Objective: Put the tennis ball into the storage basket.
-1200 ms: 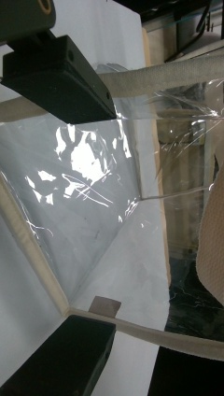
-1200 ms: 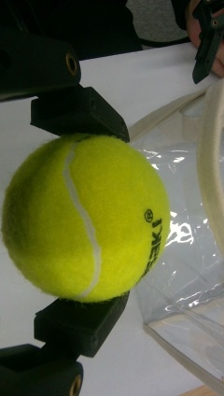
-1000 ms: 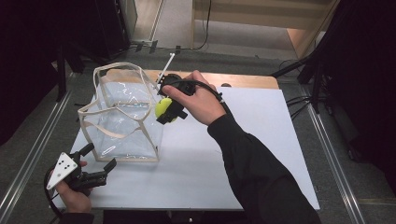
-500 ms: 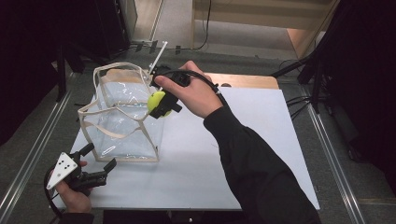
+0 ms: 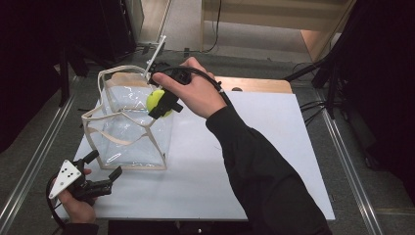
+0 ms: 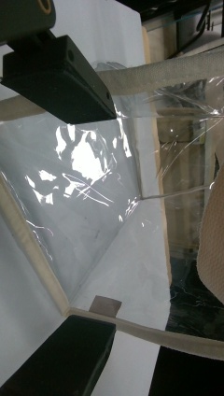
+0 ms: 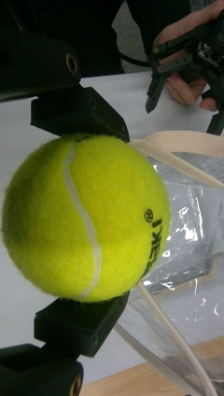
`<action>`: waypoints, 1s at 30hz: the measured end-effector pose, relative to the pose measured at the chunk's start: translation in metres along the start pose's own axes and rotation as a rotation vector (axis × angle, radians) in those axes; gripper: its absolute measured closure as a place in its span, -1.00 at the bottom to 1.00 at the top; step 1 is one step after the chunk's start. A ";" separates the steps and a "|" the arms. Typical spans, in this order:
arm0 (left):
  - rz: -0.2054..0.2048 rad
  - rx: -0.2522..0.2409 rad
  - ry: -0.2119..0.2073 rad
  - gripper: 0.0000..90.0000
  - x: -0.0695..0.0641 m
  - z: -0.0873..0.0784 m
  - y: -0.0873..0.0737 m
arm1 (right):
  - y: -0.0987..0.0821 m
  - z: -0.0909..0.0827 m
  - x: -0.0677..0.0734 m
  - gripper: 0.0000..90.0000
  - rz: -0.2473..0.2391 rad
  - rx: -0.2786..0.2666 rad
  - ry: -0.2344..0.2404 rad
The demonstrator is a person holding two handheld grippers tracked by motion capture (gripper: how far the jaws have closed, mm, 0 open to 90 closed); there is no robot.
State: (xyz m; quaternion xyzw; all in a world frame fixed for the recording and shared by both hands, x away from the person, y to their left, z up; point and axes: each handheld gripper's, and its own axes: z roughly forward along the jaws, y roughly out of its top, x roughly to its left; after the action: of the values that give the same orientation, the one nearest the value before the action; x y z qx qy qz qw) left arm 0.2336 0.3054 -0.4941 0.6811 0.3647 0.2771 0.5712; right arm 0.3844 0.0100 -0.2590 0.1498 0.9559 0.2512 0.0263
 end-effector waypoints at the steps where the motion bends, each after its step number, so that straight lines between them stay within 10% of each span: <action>1: 0.000 0.002 0.001 -0.97 0.000 0.000 0.000 | 0.001 0.001 0.000 -0.48 0.003 -0.001 -0.001; 30: 0.001 0.001 -0.003 -0.97 0.000 0.000 0.000 | 0.030 0.021 0.003 -0.47 -0.024 -0.012 0.008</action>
State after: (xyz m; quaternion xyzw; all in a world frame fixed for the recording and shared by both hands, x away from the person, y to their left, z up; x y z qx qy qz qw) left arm 0.2339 0.3055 -0.4941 0.6820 0.3638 0.2761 0.5713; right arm 0.3920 0.0459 -0.2622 0.1370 0.9562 0.2571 0.0264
